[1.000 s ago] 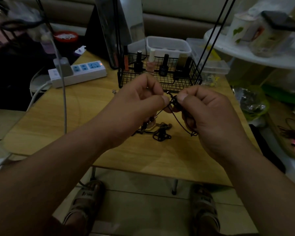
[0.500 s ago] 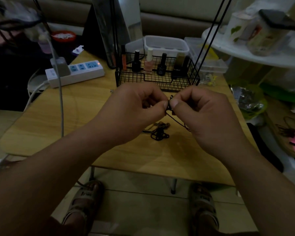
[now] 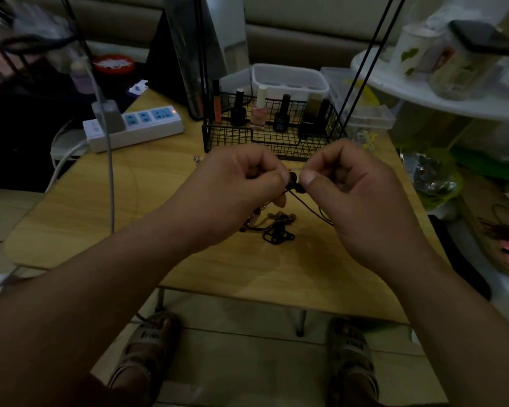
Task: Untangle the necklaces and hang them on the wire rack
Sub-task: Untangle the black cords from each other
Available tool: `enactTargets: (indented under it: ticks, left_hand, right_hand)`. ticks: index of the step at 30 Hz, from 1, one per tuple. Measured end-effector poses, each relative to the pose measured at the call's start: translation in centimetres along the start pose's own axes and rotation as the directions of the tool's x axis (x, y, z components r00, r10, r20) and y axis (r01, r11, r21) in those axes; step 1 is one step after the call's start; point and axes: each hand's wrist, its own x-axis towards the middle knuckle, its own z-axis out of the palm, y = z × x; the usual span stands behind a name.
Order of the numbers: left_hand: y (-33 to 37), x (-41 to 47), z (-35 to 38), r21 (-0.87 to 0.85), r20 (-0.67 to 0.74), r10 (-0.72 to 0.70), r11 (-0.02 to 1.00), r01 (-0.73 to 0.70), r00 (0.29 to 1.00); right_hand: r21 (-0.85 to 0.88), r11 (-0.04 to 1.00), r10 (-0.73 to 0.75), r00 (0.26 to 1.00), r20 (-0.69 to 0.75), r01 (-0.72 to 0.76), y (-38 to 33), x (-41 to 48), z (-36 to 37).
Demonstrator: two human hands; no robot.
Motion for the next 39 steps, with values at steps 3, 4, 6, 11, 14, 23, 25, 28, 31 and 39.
enactTargets:
  ticks: [3, 4, 6, 11, 14, 23, 25, 28, 31, 39]
  left_hand:
    - [-0.1, 0.2, 0.0, -0.057, -0.019, -0.032, 0.998, 0.031, 0.999]
    - [-0.2, 0.2, -0.1, -0.051, -0.021, -0.031, 0.998, 0.030, 0.999]
    - [-0.3, 0.2, 0.0, -0.041, -0.019, -0.022, 0.999, 0.021, 1.000]
    - [-0.6, 0.1, 0.2, 0.088, -0.008, 0.065, 0.994, -0.064, 0.998]
    - [-0.7, 0.1, 0.4, 0.102, -0.021, 0.066, 0.993, -0.064, 0.998]
    - [0.1, 0.7, 0.5, -0.327, -0.032, -0.156, 0.935, 0.137, 0.987]
    - [0.1, 0.6, 0.4, -0.322, -0.021, -0.147, 0.937, 0.133, 0.989]
    - [0.1, 0.5, 0.2, -0.309, -0.005, -0.127, 0.944, 0.119, 0.992]
    - [0.0, 0.5, -0.2, -0.248, 0.002, -0.093, 0.965, 0.091, 0.996]
    - [-0.5, 0.3, -1.0, 0.066, 0.094, -0.013, 0.998, 0.007, 0.996]
  right_hand:
    - [-0.028, 0.998, -0.061, 0.998, 0.021, 0.061, -0.2, -0.4, 0.1]
    - [-0.055, 0.995, -0.076, 0.997, 0.025, 0.078, -0.2, -0.5, 0.1]
    - [-0.111, 0.990, -0.084, 0.996, 0.029, 0.087, 0.0, -0.5, 0.2]
    - [-0.209, 0.976, -0.055, 0.997, 0.057, 0.066, 0.4, -0.2, 0.2]
    - [-0.233, 0.969, -0.076, 0.996, 0.039, 0.083, 0.2, -0.3, 0.4]
    - [0.524, 0.811, 0.283, 0.958, 0.042, -0.262, 0.5, 0.5, 0.5]
    - [0.512, 0.815, 0.291, 0.956, 0.044, -0.272, 0.5, 0.7, 0.2]
    - [0.391, 0.880, 0.266, 0.962, 0.064, -0.270, 0.4, 0.7, -0.1]
    - [0.152, 0.967, 0.190, 0.978, 0.090, -0.202, 0.1, 0.5, -0.6]
    - [-0.383, 0.922, -0.100, 0.992, -0.081, 0.062, 1.2, 0.3, -0.8]
